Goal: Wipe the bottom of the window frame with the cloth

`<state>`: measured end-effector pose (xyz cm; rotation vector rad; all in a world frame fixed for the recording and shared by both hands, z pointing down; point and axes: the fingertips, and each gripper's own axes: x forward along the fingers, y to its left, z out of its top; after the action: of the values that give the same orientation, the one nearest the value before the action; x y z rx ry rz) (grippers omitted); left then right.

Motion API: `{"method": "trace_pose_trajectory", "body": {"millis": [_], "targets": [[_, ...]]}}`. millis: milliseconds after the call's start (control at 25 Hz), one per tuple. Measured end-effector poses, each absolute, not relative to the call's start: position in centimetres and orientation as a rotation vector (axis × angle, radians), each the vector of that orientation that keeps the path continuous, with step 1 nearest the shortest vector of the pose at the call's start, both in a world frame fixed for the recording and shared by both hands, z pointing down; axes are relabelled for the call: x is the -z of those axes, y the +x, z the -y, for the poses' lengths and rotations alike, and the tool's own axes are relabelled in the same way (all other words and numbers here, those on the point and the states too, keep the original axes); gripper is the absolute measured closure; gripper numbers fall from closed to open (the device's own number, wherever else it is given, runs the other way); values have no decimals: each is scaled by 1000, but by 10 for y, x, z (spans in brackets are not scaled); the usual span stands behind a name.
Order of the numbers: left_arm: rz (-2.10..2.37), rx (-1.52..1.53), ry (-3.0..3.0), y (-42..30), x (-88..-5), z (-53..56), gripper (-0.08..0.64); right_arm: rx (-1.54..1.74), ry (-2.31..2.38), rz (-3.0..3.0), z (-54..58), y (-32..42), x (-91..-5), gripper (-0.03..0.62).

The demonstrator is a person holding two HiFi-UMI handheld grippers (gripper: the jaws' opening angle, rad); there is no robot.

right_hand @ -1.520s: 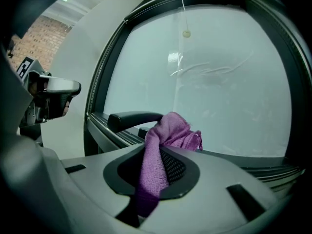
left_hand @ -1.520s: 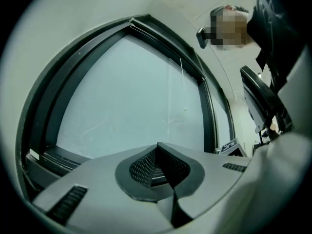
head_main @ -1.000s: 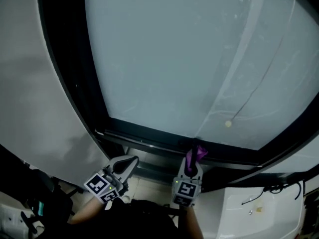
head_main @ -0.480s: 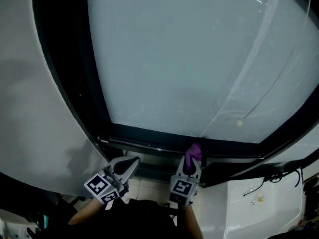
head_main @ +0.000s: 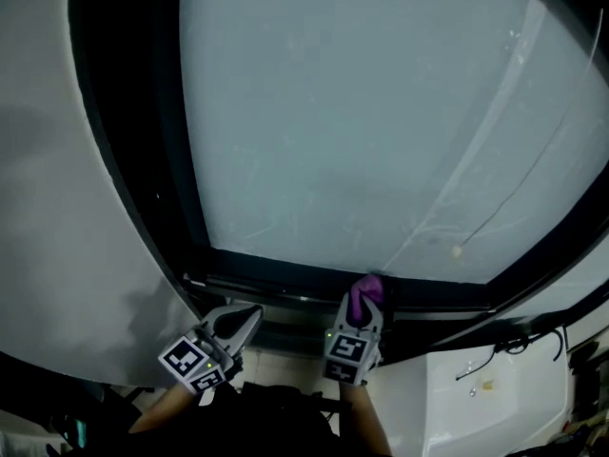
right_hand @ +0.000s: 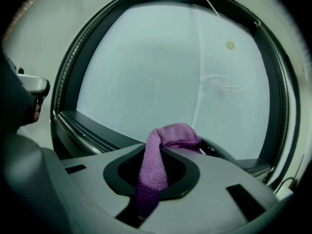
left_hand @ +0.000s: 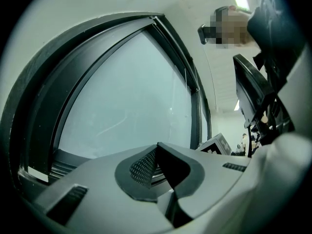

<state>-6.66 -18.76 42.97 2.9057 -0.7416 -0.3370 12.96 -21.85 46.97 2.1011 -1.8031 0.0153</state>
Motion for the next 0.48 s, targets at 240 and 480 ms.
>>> {"method": "trace_pose_trajectory", "body": {"millis": [240,480], "targets": [[758,348,2906,-68,-430,197,560,105,2023,1778,236,126,-453,526],[786,352,2891,-71,-431,202,560,-6,1887,1807,257,115,-462,526]]}}
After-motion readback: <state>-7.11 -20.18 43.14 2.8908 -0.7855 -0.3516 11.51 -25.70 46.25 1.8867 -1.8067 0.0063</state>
